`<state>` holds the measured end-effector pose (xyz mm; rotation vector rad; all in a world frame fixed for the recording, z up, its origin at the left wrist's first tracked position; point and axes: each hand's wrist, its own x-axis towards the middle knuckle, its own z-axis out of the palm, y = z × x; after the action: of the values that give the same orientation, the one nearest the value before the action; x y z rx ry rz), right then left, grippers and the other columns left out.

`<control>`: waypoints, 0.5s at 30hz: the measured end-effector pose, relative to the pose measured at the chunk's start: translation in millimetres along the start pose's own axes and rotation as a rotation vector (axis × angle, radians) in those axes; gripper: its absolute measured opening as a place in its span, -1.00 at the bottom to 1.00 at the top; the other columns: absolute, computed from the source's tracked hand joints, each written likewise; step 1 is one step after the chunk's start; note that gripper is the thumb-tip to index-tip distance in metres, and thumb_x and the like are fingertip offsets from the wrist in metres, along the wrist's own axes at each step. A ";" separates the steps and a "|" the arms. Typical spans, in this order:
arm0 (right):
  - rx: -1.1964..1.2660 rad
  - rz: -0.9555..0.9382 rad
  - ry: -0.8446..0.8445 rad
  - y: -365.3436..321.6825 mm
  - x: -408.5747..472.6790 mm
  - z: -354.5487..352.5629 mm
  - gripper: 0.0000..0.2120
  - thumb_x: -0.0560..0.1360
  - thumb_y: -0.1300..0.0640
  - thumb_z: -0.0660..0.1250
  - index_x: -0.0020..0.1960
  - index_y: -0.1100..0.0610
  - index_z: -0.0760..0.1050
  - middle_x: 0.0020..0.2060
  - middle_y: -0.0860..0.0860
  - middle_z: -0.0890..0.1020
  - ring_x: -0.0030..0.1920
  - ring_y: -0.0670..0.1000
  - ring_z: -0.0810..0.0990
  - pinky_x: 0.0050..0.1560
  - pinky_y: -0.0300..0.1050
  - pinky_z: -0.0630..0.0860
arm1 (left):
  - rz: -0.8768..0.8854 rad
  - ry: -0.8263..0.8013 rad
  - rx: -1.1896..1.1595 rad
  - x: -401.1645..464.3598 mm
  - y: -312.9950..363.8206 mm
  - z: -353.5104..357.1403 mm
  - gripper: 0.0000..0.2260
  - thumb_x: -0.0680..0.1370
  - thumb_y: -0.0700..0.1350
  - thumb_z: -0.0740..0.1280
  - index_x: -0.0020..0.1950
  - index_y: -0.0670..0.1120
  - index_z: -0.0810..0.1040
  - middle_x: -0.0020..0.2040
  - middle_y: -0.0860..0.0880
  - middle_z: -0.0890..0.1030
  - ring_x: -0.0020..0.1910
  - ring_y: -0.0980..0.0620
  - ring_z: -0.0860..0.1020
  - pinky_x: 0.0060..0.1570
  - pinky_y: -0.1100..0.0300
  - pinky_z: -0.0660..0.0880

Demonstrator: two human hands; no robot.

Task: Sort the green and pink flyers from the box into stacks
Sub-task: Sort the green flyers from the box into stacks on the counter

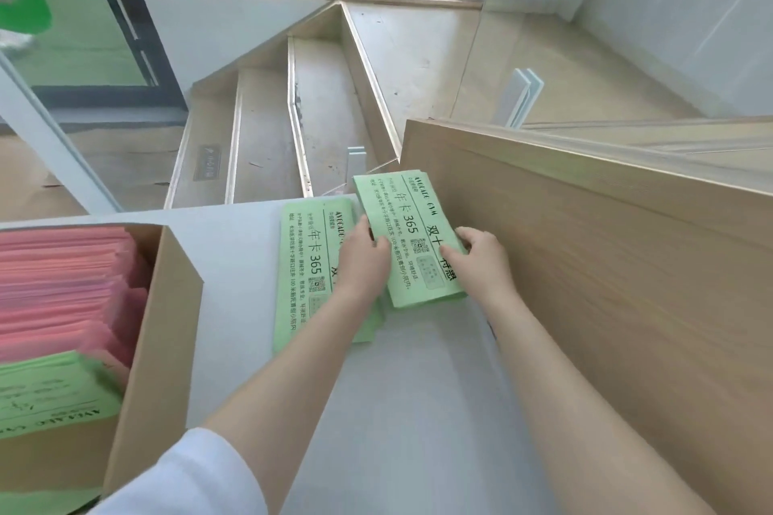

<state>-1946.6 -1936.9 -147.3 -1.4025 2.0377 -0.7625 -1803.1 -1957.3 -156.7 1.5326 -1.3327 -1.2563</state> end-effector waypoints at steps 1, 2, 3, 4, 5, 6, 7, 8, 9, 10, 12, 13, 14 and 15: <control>-0.029 0.007 0.011 1.0 0.7 1.1 -0.77 0.50 0.13 0.28 0.11 0.19 0.53 0.11 0.14 0.52 0.08 0.12 0.51 0.09 -0.12 0.41 | 0.005 0.016 0.017 2.2 -1.2 2.0 -0.68 0.56 -0.23 0.09 0.29 -0.06 0.39 0.20 -0.05 0.43 0.10 -0.04 0.50 0.13 -0.03 0.49; -0.050 0.011 0.022 1.4 1.3 1.9 -0.73 0.51 0.12 0.28 0.17 0.19 0.52 0.15 0.14 0.48 0.14 0.13 0.47 0.15 -0.12 0.36 | 0.002 0.018 0.010 3.4 0.1 2.6 -0.67 0.57 -0.23 0.07 0.31 -0.06 0.37 0.23 -0.05 0.36 0.13 -0.03 0.47 0.18 0.00 0.46; -0.065 0.008 0.029 1.3 1.2 2.1 -0.71 0.51 0.12 0.28 0.20 0.19 0.50 0.19 0.14 0.46 0.18 0.13 0.44 0.21 -0.10 0.33 | 0.008 0.003 -0.033 5.8 0.0 3.0 -0.67 0.57 -0.23 0.06 0.31 -0.05 0.37 0.25 -0.05 0.35 0.15 -0.01 0.45 0.20 0.01 0.44; -0.071 0.005 0.017 0.5 1.5 2.1 -0.71 0.52 0.13 0.27 0.22 0.17 0.50 0.21 0.13 0.46 0.20 0.13 0.44 0.24 -0.08 0.33 | 0.013 -0.022 -0.087 8.4 -0.8 3.3 -0.66 0.56 -0.22 0.05 0.29 0.00 0.39 0.27 -0.03 0.37 0.17 0.02 0.46 0.22 0.00 0.44; -0.042 0.006 -0.007 0.4 2.5 2.4 -0.73 0.52 0.15 0.25 0.21 0.15 0.49 0.21 0.10 0.49 0.19 0.11 0.46 0.20 -0.09 0.36 | 0.015 -0.042 -0.138 10.1 -1.7 3.7 -0.65 0.54 -0.20 0.05 0.26 0.05 0.40 0.28 -0.01 0.42 0.19 0.03 0.47 0.22 -0.04 0.44; 0.018 0.022 -0.042 -0.4 3.2 2.7 -0.75 0.53 0.18 0.22 0.19 0.13 0.49 0.18 0.07 0.54 0.15 0.07 0.50 0.13 -0.11 0.41 | 0.004 -0.056 -0.162 13.4 -4.6 5.0 -0.63 0.53 -0.17 0.05 0.28 0.10 0.39 0.29 0.02 0.44 0.22 0.03 0.47 0.22 -0.07 0.45; 0.088 0.043 -0.079 -1.7 3.8 3.0 -0.76 0.54 0.21 0.18 0.18 0.11 0.48 0.14 0.03 0.58 0.09 0.04 0.54 0.07 -0.11 0.45 | -0.017 -0.074 -0.187 15.5 -5.8 6.0 -0.59 0.52 -0.14 0.05 0.34 0.13 0.33 0.32 0.04 0.43 0.26 0.01 0.46 0.23 -0.09 0.44; 0.148 0.059 -0.107 -2.9 4.5 3.3 -0.74 0.54 0.25 0.15 0.17 0.09 0.48 0.11 0.00 0.61 0.06 0.02 0.57 0.05 -0.08 0.50 | -0.052 -0.089 -0.218 14.7 -3.9 6.7 -0.55 0.55 -0.13 0.05 0.42 0.15 0.23 0.37 0.07 0.40 0.29 0.00 0.44 0.24 -0.08 0.44; 0.193 0.068 -0.126 -3.2 6.3 3.7 -0.71 0.53 0.27 0.12 0.16 0.07 0.48 0.08 -0.03 0.63 0.04 0.01 0.59 0.07 -0.03 0.53 | -0.077 -0.094 -0.264 13.0 -1.1 7.7 -0.53 0.59 -0.13 0.06 0.48 0.15 0.11 0.39 0.10 0.35 0.31 0.00 0.42 0.24 -0.05 0.44; 0.233 0.073 -0.136 -3.4 7.3 3.7 -0.69 0.52 0.28 0.10 0.15 0.04 0.49 0.06 -0.05 0.64 0.03 0.01 0.61 0.09 0.03 0.54 | -0.106 -0.098 -0.309 10.9 1.5 9.0 -0.50 0.62 -0.14 0.06 0.51 0.14 -0.01 0.38 0.14 0.31 0.30 0.01 0.42 0.21 0.03 0.45; 0.321 0.097 -0.155 -2.2 9.1 3.8 -0.66 0.51 0.29 0.09 0.12 0.01 0.51 0.02 -0.06 0.66 0.03 0.01 0.63 0.09 0.12 0.55 | -0.151 -0.105 -0.376 8.7 2.3 13.5 -0.47 0.64 -0.15 0.06 0.52 0.11 -0.13 0.34 0.13 0.30 0.25 0.02 0.43 0.11 0.13 0.47; 0.371 0.115 -0.171 -1.7 9.3 3.6 -0.66 0.52 0.30 0.08 0.10 0.01 0.52 0.01 -0.06 0.66 0.02 0.02 0.64 0.09 0.14 0.56 | -0.153 -0.107 -0.401 9.0 1.1 15.9 -0.46 0.64 -0.15 0.06 0.52 0.11 -0.14 0.39 0.09 0.29 0.27 0.01 0.43 0.13 0.10 0.47; 0.409 0.130 -0.189 -0.9 9.8 3.6 -0.66 0.53 0.31 0.07 0.08 0.01 0.52 0.01 -0.05 0.66 0.02 0.02 0.65 0.09 0.15 0.56 | -0.153 -0.104 -0.421 8.4 0.9 17.5 -0.45 0.64 -0.15 0.07 0.52 0.12 -0.15 0.44 0.06 0.27 0.29 -0.01 0.42 0.18 0.05 0.47; 0.435 0.140 -0.206 0.2 10.0 3.3 -0.66 0.53 0.32 0.07 0.07 0.01 0.52 0.00 -0.05 0.67 0.01 0.03 0.65 0.09 0.16 0.56 | -0.152 -0.101 -0.436 8.4 -0.3 18.6 -0.45 0.64 -0.15 0.08 0.51 0.13 -0.15 0.46 0.03 0.27 0.31 -0.04 0.42 0.21 0.00 0.46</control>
<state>-1947.5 -1946.8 -150.8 -1.0337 1.6661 -0.8945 -1821.2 -1964.2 -163.4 1.2896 -0.9312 -1.6143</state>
